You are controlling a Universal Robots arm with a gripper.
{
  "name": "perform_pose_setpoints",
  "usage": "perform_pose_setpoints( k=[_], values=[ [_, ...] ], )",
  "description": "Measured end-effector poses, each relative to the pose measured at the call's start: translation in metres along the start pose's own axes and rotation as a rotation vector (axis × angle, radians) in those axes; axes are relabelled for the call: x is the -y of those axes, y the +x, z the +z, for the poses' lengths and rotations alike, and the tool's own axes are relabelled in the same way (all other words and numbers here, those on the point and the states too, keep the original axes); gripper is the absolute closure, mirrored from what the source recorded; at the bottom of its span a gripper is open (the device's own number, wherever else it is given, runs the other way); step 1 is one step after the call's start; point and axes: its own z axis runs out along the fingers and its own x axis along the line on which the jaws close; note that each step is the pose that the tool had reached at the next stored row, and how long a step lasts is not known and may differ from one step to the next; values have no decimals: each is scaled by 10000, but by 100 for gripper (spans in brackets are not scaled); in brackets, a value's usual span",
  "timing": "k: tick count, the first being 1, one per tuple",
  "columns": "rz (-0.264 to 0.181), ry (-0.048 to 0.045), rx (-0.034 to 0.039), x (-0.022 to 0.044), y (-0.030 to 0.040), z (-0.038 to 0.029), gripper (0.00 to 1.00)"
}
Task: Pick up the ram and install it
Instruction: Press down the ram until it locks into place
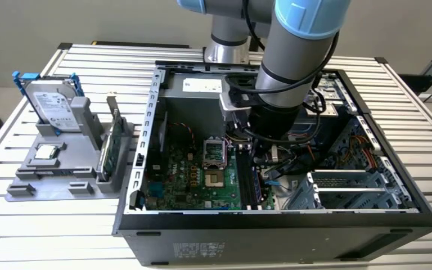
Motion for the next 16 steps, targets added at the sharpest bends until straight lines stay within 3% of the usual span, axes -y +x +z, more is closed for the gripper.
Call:
perform_pose_setpoints(
  k=[16],
  values=[
    [94, 0, 2, 0, 0, 0, 100]
  ],
)
